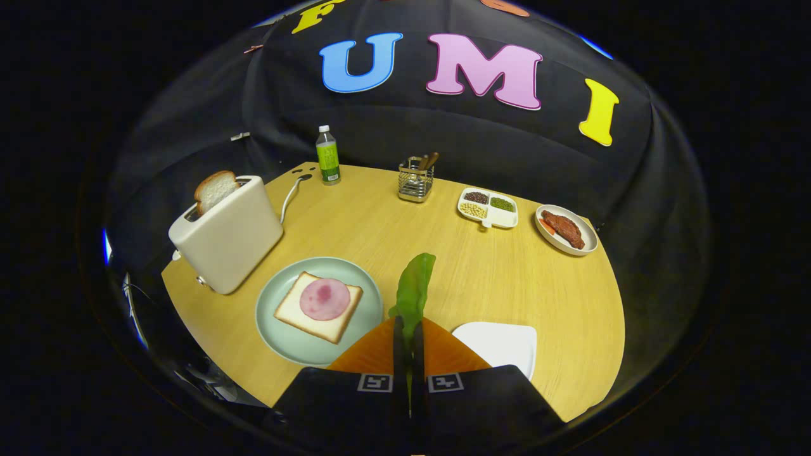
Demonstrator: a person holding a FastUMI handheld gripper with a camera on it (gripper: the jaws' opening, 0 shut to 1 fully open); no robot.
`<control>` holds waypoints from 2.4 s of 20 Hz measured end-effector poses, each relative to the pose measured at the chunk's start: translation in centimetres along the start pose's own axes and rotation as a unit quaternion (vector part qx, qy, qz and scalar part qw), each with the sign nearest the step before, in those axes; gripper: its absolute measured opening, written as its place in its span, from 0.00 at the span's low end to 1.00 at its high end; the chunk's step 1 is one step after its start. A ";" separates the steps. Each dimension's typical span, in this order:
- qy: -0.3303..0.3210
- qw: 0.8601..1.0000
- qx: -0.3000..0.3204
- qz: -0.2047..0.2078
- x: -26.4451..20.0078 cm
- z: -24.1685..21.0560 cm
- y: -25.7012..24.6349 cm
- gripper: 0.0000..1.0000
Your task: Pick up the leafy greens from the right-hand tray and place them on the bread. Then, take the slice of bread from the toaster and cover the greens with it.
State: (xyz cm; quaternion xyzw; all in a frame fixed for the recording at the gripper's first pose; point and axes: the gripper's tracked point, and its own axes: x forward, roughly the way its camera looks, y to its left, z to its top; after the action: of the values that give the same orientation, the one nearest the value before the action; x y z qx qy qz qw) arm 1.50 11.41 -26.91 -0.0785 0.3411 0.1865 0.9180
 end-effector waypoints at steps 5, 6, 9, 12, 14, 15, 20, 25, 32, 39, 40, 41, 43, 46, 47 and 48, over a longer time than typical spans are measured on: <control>-0.006 1.000 -0.022 0.020 1.2 1.8 4.8 0.06; -0.007 0.999 -0.026 0.022 1.6 2.1 5.6 0.06; -0.004 0.999 -0.031 0.028 2.6 2.5 7.5 0.06; 0.006 0.999 -0.042 0.033 3.9 2.3 9.1 0.06; 0.012 0.998 -0.052 0.035 4.7 2.2 10.0 0.06; 0.015 0.998 -0.054 0.036 5.1 2.1 10.4 0.06; 0.030 0.997 -0.072 0.025 7.4 1.6 11.4 0.08; 0.048 0.996 -0.075 0.013 8.8 0.6 11.7 0.13; 0.076 0.995 -0.064 0.026 9.7 -1.1 12.8 0.25; 0.087 0.995 -0.048 0.030 10.0 -1.8 13.6 0.48; 0.089 0.995 -0.044 0.029 10.1 -1.9 13.5 0.49; 0.090 0.995 -0.040 0.028 10.2 -1.9 13.5 0.51; 0.089 0.995 -0.039 0.027 10.2 -1.8 13.4 0.51; 0.080 0.996 -0.038 0.030 9.8 -1.3 13.6 0.71; 0.074 0.996 -0.033 0.033 9.5 -0.9 13.9 0.78; 0.067 0.997 -0.027 0.037 9.1 -0.4 14.3 0.92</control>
State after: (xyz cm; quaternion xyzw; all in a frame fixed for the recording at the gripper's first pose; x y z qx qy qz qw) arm 1.99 27.03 -33.38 -0.1032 0.3990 0.2236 0.8833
